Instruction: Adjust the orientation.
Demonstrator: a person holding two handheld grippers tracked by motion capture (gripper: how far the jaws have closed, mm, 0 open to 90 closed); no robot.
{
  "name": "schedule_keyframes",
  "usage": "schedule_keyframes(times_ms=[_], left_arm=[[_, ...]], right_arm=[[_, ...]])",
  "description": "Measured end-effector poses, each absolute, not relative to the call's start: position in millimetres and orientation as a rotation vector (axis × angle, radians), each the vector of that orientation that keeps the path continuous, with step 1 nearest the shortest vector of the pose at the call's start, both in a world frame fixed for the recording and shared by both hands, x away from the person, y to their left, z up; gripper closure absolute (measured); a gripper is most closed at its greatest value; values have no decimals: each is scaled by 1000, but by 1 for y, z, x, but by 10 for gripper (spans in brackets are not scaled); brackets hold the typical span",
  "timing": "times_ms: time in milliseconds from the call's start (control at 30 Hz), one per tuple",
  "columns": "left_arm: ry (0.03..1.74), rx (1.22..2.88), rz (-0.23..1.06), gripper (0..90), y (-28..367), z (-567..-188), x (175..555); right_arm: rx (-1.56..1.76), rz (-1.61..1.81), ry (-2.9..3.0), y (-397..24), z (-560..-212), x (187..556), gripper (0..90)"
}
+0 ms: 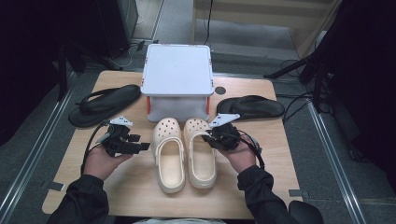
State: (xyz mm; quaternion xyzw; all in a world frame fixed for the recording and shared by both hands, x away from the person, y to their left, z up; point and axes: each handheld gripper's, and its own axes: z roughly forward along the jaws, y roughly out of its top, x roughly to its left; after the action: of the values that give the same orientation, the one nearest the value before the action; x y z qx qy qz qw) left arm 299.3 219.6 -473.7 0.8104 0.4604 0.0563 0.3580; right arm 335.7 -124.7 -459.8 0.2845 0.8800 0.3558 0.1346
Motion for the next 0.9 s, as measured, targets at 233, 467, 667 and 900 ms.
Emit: schedule_keyframes(times_ms=[233, 467, 667, 900], left_arm=[[1175, 2108, 134, 424, 217, -474, 299], [1171, 2105, 126, 424, 215, -475, 299], [1167, 2098, 100, 445, 214, -475, 301], [1168, 2070, 69, 632, 215, -473, 302]], right_arm=[[802, 1043, 2568, -121, -465, 331, 712], [866, 1087, 2572, -124, -467, 331, 624], [958, 1138, 2563, -132, -463, 330, 529], [976, 1258, 2521, -155, -444, 316, 612]])
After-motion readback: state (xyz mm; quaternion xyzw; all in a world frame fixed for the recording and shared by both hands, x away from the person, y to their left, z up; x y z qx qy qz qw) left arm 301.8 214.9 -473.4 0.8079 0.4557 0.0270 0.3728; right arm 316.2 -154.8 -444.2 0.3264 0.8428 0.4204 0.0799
